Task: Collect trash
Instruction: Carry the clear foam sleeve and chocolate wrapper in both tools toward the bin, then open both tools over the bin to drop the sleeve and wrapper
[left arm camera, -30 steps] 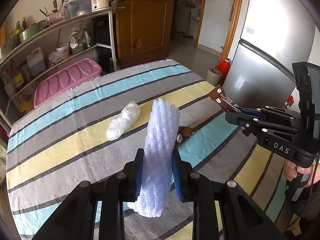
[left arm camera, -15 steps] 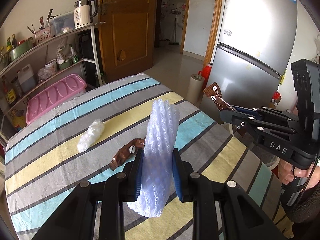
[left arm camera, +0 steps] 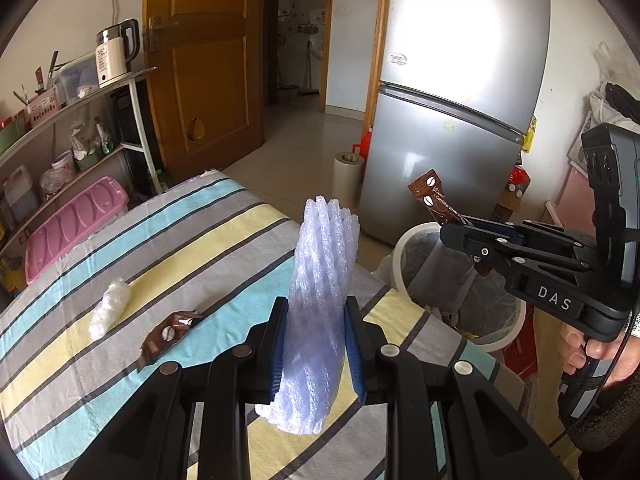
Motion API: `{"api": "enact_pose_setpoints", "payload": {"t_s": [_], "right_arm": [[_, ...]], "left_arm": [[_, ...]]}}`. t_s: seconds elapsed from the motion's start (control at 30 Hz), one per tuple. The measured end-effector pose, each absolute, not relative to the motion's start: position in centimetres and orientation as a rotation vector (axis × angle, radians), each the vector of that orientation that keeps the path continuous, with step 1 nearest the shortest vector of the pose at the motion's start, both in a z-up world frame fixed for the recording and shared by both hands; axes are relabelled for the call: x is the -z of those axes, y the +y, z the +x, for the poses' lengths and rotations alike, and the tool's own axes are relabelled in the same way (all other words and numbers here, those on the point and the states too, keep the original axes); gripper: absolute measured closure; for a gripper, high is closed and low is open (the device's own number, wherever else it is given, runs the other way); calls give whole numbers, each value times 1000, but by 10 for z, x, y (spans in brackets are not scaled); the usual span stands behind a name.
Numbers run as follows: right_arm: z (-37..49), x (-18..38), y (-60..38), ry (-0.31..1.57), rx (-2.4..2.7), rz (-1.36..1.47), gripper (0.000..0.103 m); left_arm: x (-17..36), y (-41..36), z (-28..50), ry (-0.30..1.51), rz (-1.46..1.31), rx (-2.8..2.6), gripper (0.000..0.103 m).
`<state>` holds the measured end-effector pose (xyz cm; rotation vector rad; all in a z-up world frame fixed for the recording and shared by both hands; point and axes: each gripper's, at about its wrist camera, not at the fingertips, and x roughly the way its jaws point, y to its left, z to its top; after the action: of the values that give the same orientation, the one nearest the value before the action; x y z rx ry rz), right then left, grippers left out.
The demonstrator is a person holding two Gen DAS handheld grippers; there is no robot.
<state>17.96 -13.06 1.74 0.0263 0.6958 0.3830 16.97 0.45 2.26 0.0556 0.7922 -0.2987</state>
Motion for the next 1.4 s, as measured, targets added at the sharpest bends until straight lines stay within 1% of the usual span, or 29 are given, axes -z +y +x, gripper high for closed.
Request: {"api": "enact_pose_setpoints", "payload": {"t_s": [0.27, 0.7, 0.93, 1.13, 1.23, 1.3, 1.33, 1.37, 1.4], "right_arm": [[173, -15, -180, 698, -270, 45, 86], [174, 11, -244, 755, -109, 68, 86], [183, 33, -266, 818, -56, 61, 86], [190, 50, -277, 858, -21, 60, 85], [194, 56, -279, 880, -17, 64, 85], [194, 60, -281, 892, -13, 65, 85], [195, 61, -279, 897, -13, 63, 85], [195, 62, -280, 900, -17, 61, 83], [196, 62, -279, 903, -21, 58, 80]], "left_arm": [[-21, -58, 180, 793, 91, 404, 76], [10, -152, 199, 863, 133, 520, 76], [31, -178, 215, 912, 144, 529, 75], [45, -184, 227, 942, 141, 507, 75], [50, -182, 231, 957, 133, 512, 72], [54, -180, 232, 969, 133, 506, 63], [54, -182, 233, 967, 141, 496, 56], [55, -181, 233, 963, 141, 491, 53], [55, -181, 233, 965, 132, 495, 52]]}}
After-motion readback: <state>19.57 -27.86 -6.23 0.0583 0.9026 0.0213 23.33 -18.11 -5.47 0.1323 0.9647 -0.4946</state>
